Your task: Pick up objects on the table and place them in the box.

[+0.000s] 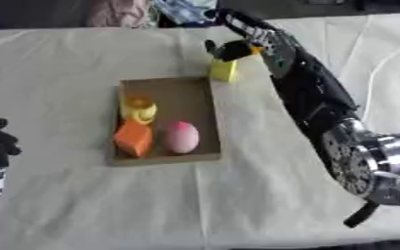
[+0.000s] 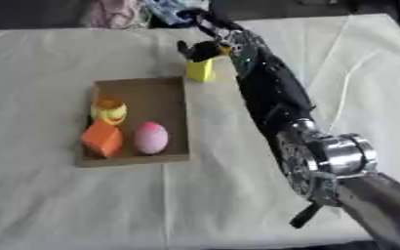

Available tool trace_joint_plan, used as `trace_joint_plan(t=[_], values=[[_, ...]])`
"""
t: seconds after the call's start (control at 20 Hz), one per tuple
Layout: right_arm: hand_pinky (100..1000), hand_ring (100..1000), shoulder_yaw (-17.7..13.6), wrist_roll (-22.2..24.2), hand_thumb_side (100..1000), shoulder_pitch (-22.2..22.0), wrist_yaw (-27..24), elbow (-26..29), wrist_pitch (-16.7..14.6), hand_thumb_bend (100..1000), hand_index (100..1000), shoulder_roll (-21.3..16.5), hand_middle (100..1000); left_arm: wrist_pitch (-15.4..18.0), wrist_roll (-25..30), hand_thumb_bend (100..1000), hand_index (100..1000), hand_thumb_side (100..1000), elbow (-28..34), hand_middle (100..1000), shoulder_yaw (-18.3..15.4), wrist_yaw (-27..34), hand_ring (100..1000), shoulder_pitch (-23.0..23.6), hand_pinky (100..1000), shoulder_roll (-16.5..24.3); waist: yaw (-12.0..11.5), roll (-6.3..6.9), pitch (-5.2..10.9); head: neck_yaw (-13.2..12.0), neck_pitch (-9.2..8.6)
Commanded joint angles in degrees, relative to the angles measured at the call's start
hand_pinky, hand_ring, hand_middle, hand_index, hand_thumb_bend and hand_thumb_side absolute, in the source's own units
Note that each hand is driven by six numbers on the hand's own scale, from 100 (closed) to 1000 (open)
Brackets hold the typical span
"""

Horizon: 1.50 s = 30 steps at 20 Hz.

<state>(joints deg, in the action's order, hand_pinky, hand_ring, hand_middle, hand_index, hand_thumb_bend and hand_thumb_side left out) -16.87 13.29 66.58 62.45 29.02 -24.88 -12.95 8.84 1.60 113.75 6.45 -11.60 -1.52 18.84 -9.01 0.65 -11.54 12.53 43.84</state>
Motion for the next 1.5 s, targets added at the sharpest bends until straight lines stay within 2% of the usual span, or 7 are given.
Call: trace_joint_plan(t=[0.05,0.25,0.55,0.7,0.9,1.05,1.5], values=[[970,969,0.30,-1.12,275,1.84,2.41,0.15,0.33,100,994,-1.76,961,-0.33,0.07,100,797,595,0.84,559,-0.60,-0.38,553,-0.20,668,0.17,-0.12,-0.59,0.71,0.15,0.28],[969,967,0.56,-2.25,283,1.97,5.17,-0.79,0.89,100,996,-2.26,965,-0.57,0.25,100,799,598,0.84,558,-0.59,-0.71,553,-0.19,668,0.07,-0.09,-0.81,0.67,0.11,0.28],[966,960,1.52,-1.48,429,2.01,7.28,-3.66,1.54,100,999,-2.89,960,-0.84,0.54,100,802,602,0.84,558,-0.58,-0.89,552,-0.34,668,-0.06,0.08,-1.01,0.65,0.14,0.28],[963,953,2.14,-0.37,547,2.03,7.36,-5.06,1.50,100,998,-3.14,955,-0.91,0.70,100,803,605,0.84,558,-0.58,-0.95,552,-0.34,668,-0.09,0.16,-1.04,0.66,0.16,0.28],[954,940,3.01,2.36,759,2.16,6.38,-7.07,1.47,100,996,-3.45,938,-1.12,0.97,100,805,609,0.84,558,-0.51,-1.00,552,-0.35,668,-0.18,0.23,-1.09,0.69,0.20,0.28],[950,936,3.71,4.59,810,2.25,5.44,-8.16,1.50,100,994,-3.58,934,-1.16,1.16,100,806,609,0.84,558,-0.51,-0.94,551,-0.42,668,-0.21,0.26,-1.12,0.72,0.23,0.28],[941,928,4.50,6.10,809,2.37,5.71,-9.04,2.05,100,995,-3.82,931,-1.21,1.57,100,807,611,0.84,557,-0.44,-1.06,549,-0.20,674,-0.54,0.16,-1.25,0.73,0.45,0.28]])
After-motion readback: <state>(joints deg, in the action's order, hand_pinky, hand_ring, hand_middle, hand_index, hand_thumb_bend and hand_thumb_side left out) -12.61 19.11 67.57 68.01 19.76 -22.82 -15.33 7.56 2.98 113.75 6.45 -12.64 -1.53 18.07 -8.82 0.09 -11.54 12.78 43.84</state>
